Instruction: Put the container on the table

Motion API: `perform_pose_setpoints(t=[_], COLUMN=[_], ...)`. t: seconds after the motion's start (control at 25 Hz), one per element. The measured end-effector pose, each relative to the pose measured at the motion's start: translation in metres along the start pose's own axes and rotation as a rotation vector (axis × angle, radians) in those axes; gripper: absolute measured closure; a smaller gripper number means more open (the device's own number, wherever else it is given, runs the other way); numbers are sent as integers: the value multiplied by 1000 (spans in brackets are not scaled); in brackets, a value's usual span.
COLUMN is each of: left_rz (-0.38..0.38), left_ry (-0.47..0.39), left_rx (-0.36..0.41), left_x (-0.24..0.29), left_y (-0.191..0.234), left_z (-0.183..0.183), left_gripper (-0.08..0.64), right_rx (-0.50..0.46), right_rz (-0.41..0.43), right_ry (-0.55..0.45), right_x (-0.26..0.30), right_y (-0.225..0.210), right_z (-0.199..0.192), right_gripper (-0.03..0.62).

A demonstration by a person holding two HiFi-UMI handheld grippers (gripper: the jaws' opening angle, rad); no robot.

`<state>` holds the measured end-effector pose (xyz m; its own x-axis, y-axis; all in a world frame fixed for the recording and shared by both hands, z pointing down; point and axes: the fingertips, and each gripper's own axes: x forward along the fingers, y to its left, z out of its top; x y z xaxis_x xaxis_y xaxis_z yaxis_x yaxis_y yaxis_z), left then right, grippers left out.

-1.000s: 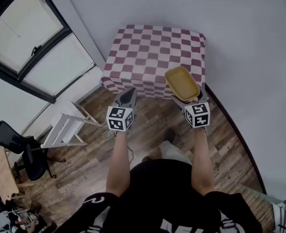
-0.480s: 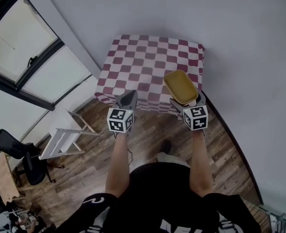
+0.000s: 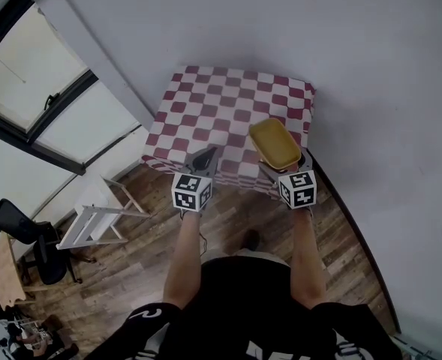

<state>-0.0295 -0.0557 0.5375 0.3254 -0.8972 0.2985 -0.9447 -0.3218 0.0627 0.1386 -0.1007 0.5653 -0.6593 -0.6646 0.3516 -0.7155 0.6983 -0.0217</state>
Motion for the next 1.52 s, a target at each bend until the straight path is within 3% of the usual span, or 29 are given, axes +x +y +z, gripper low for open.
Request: perform_pose_setpoints(t=[0.76,1.16,1.52], left_rz=[-26,-58,-95], left_ry=[9,20,17], left_rx=[-13,-13,-1], left_x=[50,105,152], left_y=[-2,41,103], left_z=[10,21,55], left_gripper=[535,535,535], right_rx=[26,44,62], right_rz=[-25,-59,-86], right_ry=[22,33,41], right_x=[16,71,138], right_y=[-50,-82,-95], right_z=[1,14,48], right_gripper=[34,34,34])
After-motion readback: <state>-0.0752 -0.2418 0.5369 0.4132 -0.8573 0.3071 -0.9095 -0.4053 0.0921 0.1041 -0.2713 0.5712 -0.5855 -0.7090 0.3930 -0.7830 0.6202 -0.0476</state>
